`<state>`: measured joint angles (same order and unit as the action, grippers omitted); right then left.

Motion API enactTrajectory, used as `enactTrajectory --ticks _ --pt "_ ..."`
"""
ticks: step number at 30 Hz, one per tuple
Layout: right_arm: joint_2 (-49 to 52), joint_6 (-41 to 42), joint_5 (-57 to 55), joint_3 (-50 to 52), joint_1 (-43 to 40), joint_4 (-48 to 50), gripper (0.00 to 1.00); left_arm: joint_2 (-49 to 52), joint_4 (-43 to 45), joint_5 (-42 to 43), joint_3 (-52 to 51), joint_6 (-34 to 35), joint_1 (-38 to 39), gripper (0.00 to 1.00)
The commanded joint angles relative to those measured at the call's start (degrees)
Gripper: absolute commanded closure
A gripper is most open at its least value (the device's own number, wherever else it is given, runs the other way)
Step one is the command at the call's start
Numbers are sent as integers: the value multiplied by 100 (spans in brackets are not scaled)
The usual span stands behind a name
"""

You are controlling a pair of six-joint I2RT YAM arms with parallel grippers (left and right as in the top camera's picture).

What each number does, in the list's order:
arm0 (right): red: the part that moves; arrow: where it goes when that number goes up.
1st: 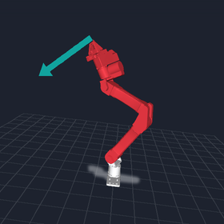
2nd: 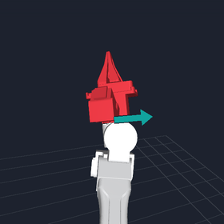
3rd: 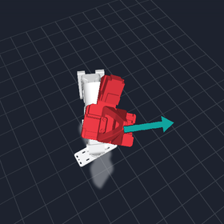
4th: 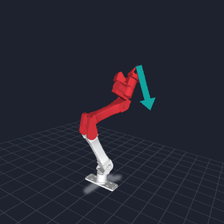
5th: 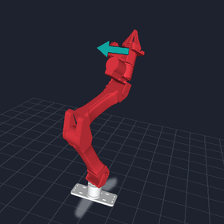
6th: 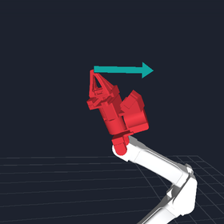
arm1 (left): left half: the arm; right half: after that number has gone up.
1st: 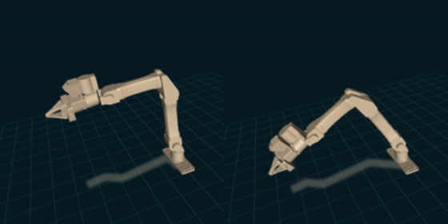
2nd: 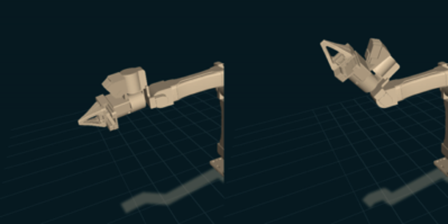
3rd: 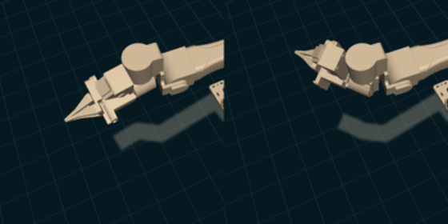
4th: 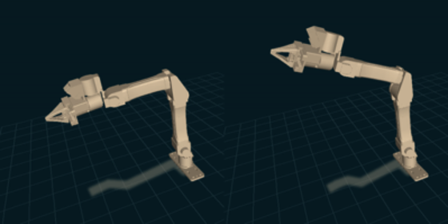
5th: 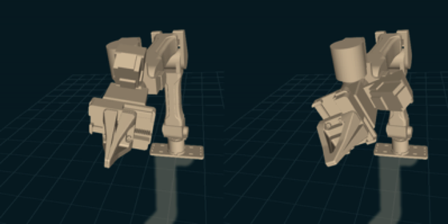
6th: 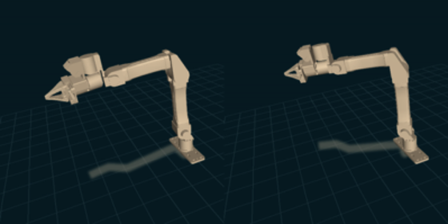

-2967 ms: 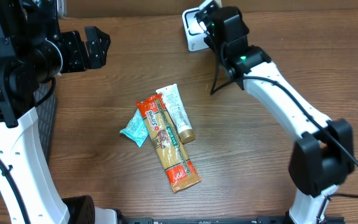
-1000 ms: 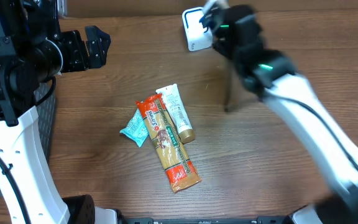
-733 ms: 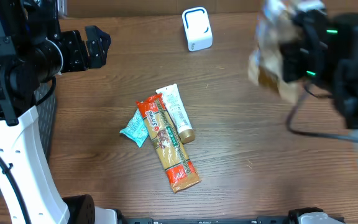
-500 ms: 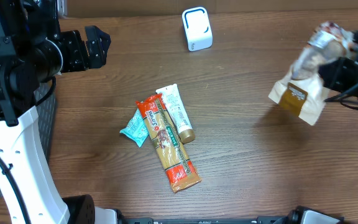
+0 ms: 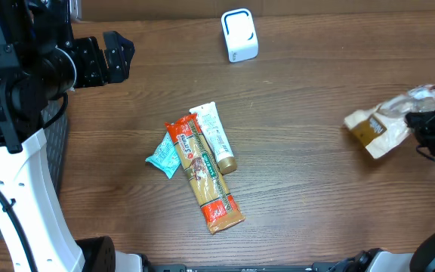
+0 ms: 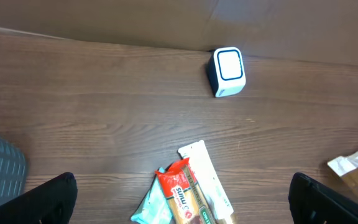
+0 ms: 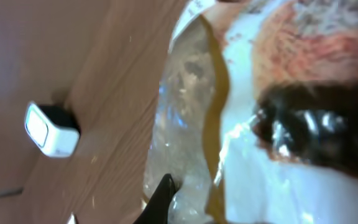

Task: Scan the item barcode
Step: 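Carry the pouch right and release it on the table edge, then reach the right gripper to the white tube and grasp it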

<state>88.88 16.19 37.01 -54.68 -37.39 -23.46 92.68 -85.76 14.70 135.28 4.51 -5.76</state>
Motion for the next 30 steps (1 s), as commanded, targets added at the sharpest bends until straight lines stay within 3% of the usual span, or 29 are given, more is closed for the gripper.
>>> enactTrajectory --ticks 1,11,12,14,17,22,24,30 --pt "87 487 -118 74 -232 326 96 33 7 -28 85 -20 -59 1" --pt "138 529 -2076 74 -249 264 96 33 7 -28 85 -22 -59 0" --pt "138 529 -2131 74 -249 304 93 33 7 -28 85 -20 -59 0" --pt "138 527 -2138 72 -249 380 50 33 7 -28 85 -22 -59 1" --pt "138 522 -2103 72 -249 337 27 33 7 -28 85 -20 -59 0" --pt "120 435 -1821 -81 -249 -162 10 33 7 -28 85 -20 -59 0" --pt "101 31 -1386 -269 -245 -463 0 33 7 -28 85 -22 -59 0" --pt "90 -966 -232 -1375 7 -2096 0 33 7 -28 85 -20 -59 0"
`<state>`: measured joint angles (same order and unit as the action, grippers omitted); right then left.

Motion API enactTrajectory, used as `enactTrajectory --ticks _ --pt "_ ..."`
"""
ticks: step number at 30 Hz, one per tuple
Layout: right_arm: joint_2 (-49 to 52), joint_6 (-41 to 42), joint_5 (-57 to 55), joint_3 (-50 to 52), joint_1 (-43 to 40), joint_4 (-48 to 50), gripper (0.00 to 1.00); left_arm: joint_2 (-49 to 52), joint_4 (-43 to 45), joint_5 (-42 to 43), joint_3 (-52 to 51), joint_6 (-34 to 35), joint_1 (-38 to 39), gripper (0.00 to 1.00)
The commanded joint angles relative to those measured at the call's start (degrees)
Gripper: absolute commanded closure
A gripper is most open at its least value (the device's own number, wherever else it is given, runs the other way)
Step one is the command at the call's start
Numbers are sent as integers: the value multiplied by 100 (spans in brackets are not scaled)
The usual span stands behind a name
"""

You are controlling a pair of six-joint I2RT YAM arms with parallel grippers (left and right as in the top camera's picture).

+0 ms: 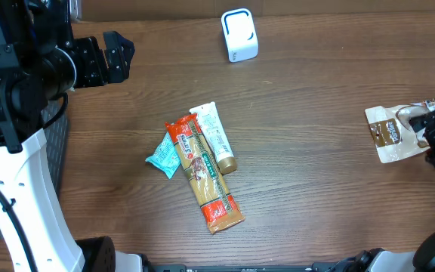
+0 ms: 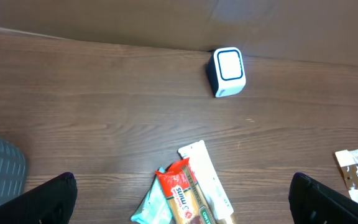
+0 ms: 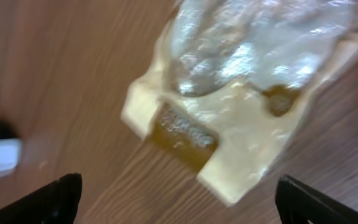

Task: Scan the item barcode
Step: 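Reach the right gripper to the white tube and grasp it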

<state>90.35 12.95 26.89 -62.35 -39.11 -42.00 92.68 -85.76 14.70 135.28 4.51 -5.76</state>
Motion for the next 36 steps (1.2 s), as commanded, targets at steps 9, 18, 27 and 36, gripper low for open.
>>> enactTrajectory --ticks 9,18,27,36 --pt "-13 -1344 2208 -1185 2350 -472 0 33 7 -28 85 -20 -59 0" --pt "393 -114 404 -1187 5674 358 10 33 7 -28 85 -22 -59 0" --pt "1062 1010 -417 -1128 7366 986 53 33 7 -28 85 -22 -59 0" --pt "1727 1421 -739 -1110 7890 1565 82 33 7 -28 85 -20 -59 0"
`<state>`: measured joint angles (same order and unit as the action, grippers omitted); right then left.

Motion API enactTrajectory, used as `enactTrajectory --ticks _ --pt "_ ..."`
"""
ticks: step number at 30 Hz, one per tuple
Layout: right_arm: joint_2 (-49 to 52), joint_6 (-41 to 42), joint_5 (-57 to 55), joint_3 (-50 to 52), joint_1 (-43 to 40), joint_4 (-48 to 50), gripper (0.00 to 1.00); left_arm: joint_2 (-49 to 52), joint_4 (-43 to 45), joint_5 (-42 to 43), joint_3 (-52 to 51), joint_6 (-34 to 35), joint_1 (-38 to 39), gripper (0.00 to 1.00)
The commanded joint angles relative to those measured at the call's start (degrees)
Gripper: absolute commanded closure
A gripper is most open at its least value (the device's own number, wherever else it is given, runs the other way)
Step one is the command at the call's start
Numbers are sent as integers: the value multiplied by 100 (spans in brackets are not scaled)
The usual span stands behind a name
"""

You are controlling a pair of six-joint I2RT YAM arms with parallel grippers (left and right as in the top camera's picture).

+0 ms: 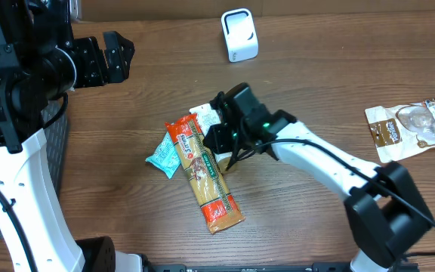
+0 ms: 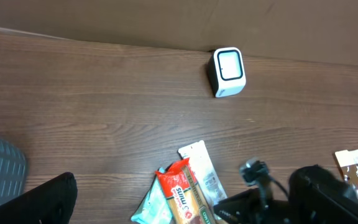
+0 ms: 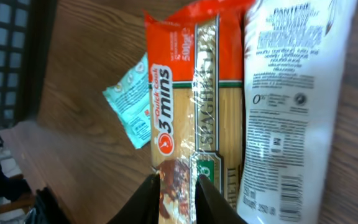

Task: Scan the item barcode
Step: 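Reach the right gripper to the white tube and grasp it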

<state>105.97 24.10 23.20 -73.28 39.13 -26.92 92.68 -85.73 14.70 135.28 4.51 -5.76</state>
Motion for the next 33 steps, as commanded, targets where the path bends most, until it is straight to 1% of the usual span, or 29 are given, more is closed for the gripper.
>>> enactTrajectory --ticks 1,4,12,16,22,26,30,33 --pt "212 396 -479 -17 79 44 84 33 4 -28 85 -20 -59 1" --pt "413 468 -553 -17 83 46 84 33 4 -28 85 -22 -59 0" --pt "634 560 -212 -17 83 -83 84 33 4 -28 85 -22 -59 1" --pt "634 616 -251 -17 87 -481 84 33 4 -28 85 -20 -59 0" --pt "634 579 -1051 -17 -42 -1270 84 33 4 -28 85 -22 -59 0" --pt "634 184 -1309 -17 -343 -1606 83 33 4 -28 85 -22 -59 0" --pt "632 -26 -1274 -20 -1034 -1735 81 33 4 -28 85 -22 -59 1" --pt "632 -144 -1222 -20 -1517 -1611 73 33 4 -28 85 -20 -59 0"
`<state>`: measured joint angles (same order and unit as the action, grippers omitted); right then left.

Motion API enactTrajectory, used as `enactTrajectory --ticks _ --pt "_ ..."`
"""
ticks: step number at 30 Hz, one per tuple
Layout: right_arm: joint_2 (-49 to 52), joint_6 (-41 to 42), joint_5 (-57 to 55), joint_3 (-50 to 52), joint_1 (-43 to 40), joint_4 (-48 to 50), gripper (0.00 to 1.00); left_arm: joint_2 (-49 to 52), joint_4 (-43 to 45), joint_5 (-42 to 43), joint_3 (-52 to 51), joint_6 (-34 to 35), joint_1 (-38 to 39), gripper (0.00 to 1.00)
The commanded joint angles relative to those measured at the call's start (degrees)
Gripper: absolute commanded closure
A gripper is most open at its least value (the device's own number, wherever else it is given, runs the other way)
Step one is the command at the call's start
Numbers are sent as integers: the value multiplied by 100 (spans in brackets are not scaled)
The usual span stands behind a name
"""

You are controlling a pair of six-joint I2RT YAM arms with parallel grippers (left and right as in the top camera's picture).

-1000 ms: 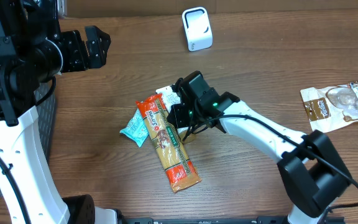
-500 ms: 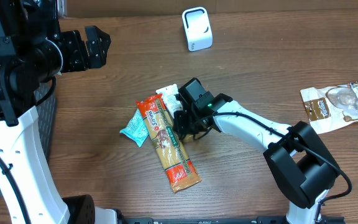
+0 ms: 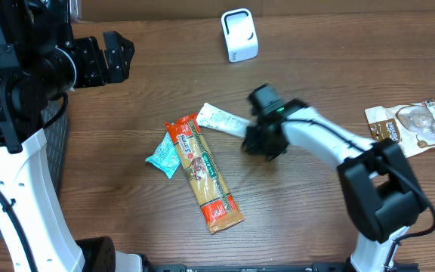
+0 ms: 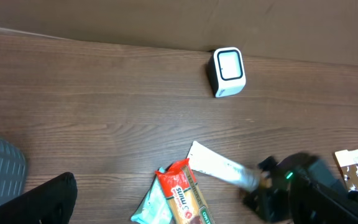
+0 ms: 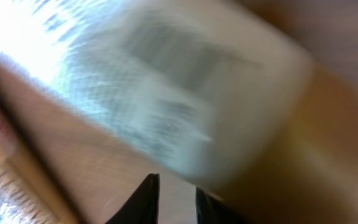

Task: Scan the item barcode

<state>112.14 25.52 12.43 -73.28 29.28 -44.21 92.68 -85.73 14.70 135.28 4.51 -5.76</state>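
The white scanner (image 3: 239, 35) (image 4: 229, 71) stands at the table's far edge. A white tube (image 3: 223, 119) (image 4: 219, 165) lies crosswise, its flat end by the orange spaghetti pack (image 3: 202, 177). Its cap end meets my right gripper (image 3: 261, 140). In the right wrist view the tube (image 5: 166, 93) is a blur just beyond my right gripper (image 5: 174, 180), whose fingers stand close together with only wood between them. My left gripper (image 3: 115, 57) hangs open, high at the far left, with nothing in it.
A teal packet (image 3: 162, 155) lies against the spaghetti pack's left side. A brown and white snack bag (image 3: 410, 128) rests at the right edge. A grey basket (image 3: 51, 128) stands off the table's left side.
The tube lay alongside the spaghetti pack with its cap pointing to the near side. It now lies crosswise, cap to the right. My right gripper has moved right with that cap end.
My right gripper first held the snack bag above the table's right edge. Then the bag lay on the table and the gripper was open over it. After that the gripper was over the pile with fingers close together, and now the tube is turned away from the pack.
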Motion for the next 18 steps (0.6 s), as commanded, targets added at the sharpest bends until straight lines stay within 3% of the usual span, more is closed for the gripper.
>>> enactTrajectory --ticks 1,8,11,14,18 --pt "15 -385 -35 -20 -673 205 71 33 4 -28 85 -22 -59 0" --pt "15 -577 1707 -35 -1263 901 46 33 4 -28 85 -20 -59 0" --pt "15 -181 1912 -33 -1084 977 42 33 4 -28 85 -22 -59 1" --pt "15 776 1355 -33 -765 1097 37 33 4 -28 85 -22 -59 1" --pt "17 2350 199 -15 -317 1419 11 33 4 -28 85 -20 -59 0"
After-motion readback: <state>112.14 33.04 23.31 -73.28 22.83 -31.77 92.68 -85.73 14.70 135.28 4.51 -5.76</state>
